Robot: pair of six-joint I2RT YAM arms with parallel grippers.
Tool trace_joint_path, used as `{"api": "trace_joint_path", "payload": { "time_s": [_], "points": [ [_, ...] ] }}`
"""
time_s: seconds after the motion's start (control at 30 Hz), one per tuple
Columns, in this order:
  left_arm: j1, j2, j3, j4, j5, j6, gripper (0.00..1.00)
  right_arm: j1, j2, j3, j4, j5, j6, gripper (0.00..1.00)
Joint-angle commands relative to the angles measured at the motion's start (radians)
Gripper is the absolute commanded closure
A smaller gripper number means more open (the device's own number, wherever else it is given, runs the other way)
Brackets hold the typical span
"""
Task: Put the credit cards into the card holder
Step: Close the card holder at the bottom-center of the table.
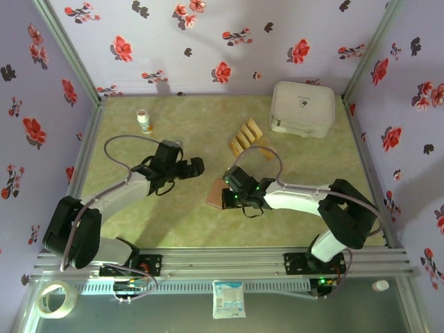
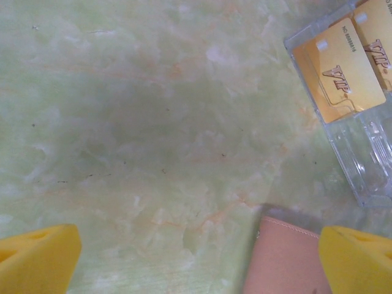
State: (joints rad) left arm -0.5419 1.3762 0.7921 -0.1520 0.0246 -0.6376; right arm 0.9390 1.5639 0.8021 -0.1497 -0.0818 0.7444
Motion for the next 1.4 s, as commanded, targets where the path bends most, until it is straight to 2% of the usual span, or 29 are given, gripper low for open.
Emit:
{"api": "trace_joint_path", "payload": {
  "time_s": [0.0,0.33,0.63,0.9,1.13,1.37],
  "points": [
    [0.008,0.021,0.038,-0.033,0.021,0.05,0.0,0.004,0.033,-0.025,0.092,0.021,0.004,1.0],
    [0.007,0.014,-0.046,-0.027,0.046,0.023,0.0,-0.011,0.104,-0.027,0.16,-0.026,-0.067,1.0],
    [-0.04,-0.046,-0.101,-0.004,0.051,-0.031,0.0,-0.095,0.133,-0.026,0.135,-0.112,-0.266,1.0],
    [-0.044,0.072,0.054,-0.101,0.026,0.054,0.0,-0.135,0.129,0.007,0.022,-0.128,-0.396,1.0],
    [-0.056,0.222,0.211,-0.197,-0.008,0.133,0.01,-0.134,0.112,-0.003,0.044,-0.148,-0.374,1.0],
    [-0.089,0.301,0.265,-0.229,-0.041,0.211,0.01,-0.135,0.11,-0.014,0.074,-0.16,-0.35,1.0]
  ]
}}
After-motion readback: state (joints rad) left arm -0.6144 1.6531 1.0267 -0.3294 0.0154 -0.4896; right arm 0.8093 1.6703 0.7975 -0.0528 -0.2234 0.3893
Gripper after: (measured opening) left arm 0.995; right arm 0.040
